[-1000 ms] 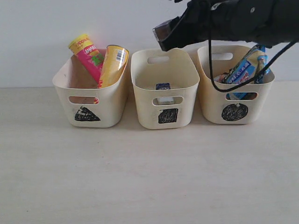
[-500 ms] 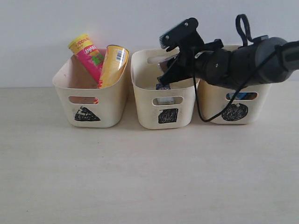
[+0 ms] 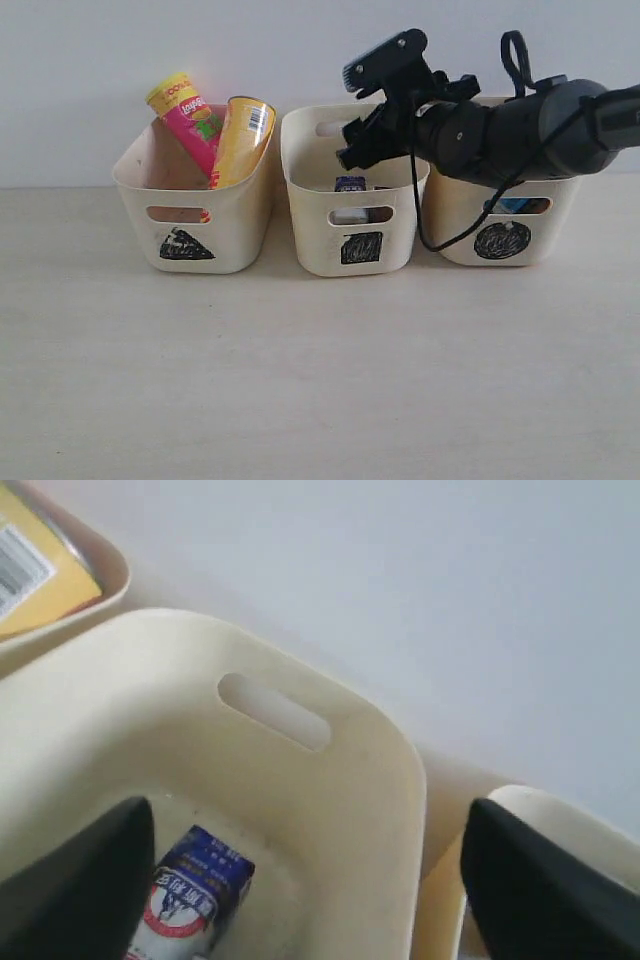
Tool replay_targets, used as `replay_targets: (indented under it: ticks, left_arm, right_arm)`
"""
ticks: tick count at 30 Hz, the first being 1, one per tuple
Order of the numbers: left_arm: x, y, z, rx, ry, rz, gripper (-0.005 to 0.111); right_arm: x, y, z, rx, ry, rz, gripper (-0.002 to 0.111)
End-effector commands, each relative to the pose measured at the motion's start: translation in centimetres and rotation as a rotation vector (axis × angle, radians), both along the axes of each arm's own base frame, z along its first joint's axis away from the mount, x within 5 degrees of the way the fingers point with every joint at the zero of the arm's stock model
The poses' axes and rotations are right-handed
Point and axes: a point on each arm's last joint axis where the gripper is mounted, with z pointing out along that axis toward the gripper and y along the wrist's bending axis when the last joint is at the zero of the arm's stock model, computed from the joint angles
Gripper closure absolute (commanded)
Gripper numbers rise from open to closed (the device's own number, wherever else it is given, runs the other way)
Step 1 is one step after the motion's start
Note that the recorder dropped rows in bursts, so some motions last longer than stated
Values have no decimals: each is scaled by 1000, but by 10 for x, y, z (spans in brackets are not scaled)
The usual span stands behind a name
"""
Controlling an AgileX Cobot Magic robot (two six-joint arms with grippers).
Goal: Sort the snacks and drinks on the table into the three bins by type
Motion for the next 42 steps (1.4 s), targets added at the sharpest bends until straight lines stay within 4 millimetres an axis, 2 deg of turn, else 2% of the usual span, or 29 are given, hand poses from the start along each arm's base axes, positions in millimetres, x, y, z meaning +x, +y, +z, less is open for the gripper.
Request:
replay_targets:
  ticks: [1, 3, 5, 10, 11, 15, 17, 18, 19, 24, 33, 36, 42]
  left_arm:
    - [0, 0, -1, -6, 7, 5, 102]
    - [0, 0, -1, -6, 7, 5, 102]
    - [0, 0, -1, -6, 7, 5, 102]
    - [0, 0, -1, -6, 1, 7, 102]
    - [0, 1, 0, -7, -1, 8, 102]
    - [0, 1, 0, -7, -1, 8, 102]
    - [0, 1, 0, -7, -1, 8, 102]
    - [0, 0, 0, -3, -1, 7, 102]
    - [0, 0, 0, -3, -1, 7, 102]
    - [0, 0, 0, -3, -1, 7, 102]
    - [0, 0, 0, -3, -1, 7, 102]
    - [0, 0, 0, -3, -1, 7, 102]
    - [0, 0, 0, -3, -1, 7, 102]
  right_arm:
    - [-7, -9, 39, 98, -63, -57, 59]
    - [-11, -11, 48, 108, -37, -58, 80]
    - [-18, -12, 56, 111, 10, -44, 108]
    - [-29, -25, 61, 167, 227, 76, 108]
    - [-30, -37, 63, 236, 317, 80, 108]
    - [-34, -66, 61, 342, 483, 68, 108]
    - [-46, -94, 56, 388, 515, -17, 108]
    - [-54, -106, 52, 414, 517, -76, 108]
    - [-70, -120, 45, 436, 503, -156, 108]
    - [-138, -146, 36, 422, 386, -300, 108]
    - [-243, -175, 50, 577, 117, -402, 108]
    - [-286, -185, 58, 594, -55, -382, 108]
    - [-328, -191, 72, 659, -235, -323, 108]
